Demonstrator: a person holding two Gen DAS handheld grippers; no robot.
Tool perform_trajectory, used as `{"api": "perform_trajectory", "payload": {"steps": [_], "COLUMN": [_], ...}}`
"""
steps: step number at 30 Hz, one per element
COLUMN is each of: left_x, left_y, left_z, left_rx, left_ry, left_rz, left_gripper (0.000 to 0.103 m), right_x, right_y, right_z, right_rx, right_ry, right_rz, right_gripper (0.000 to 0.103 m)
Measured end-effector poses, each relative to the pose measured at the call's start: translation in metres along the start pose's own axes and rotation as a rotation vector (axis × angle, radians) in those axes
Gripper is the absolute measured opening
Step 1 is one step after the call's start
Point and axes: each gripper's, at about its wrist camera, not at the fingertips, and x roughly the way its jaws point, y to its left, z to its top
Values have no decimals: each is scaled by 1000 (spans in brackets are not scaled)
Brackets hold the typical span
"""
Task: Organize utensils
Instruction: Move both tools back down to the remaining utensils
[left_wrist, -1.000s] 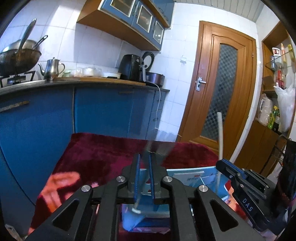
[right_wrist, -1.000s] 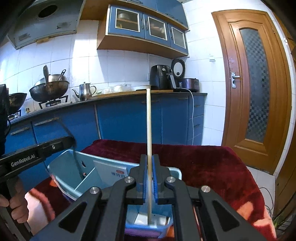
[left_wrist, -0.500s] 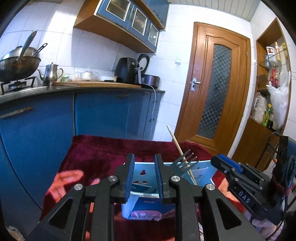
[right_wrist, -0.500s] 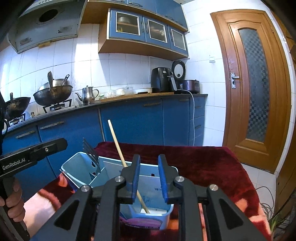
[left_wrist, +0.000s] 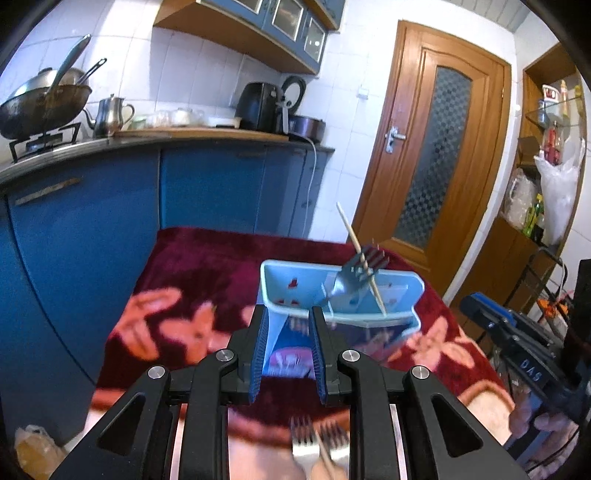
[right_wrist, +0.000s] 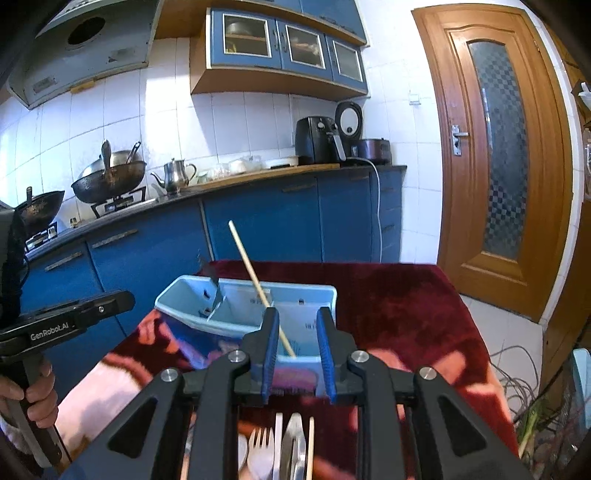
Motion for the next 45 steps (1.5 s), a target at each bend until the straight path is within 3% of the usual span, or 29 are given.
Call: {"api": "perform_trajectory", "payload": {"steps": [12, 18, 28, 40, 45], "left_x": [0, 6, 26, 50, 55], "left_y": [-3, -7, 0, 4, 5], "left_z": [-34, -47, -67, -82, -82], "left_rx": [46, 61, 16, -17, -39], "left_ry": [202, 260, 392, 493, 495], "left_rz": [-4, -16, -59, -77, -86], "left_gripper": [22, 22, 23, 27, 30], "right_x": [-17, -11, 4, 19, 24], "right_y": [1, -1, -6, -15, -18], "right_z": [-26, -38, -64, -79, -83], "right_rx": [6, -9, 12, 39, 47], "right_ry": [159, 239, 395, 495, 524], "right_rz": [-11, -24, -19, -12, -11], "right_gripper": [24, 24, 27, 27, 27]}}
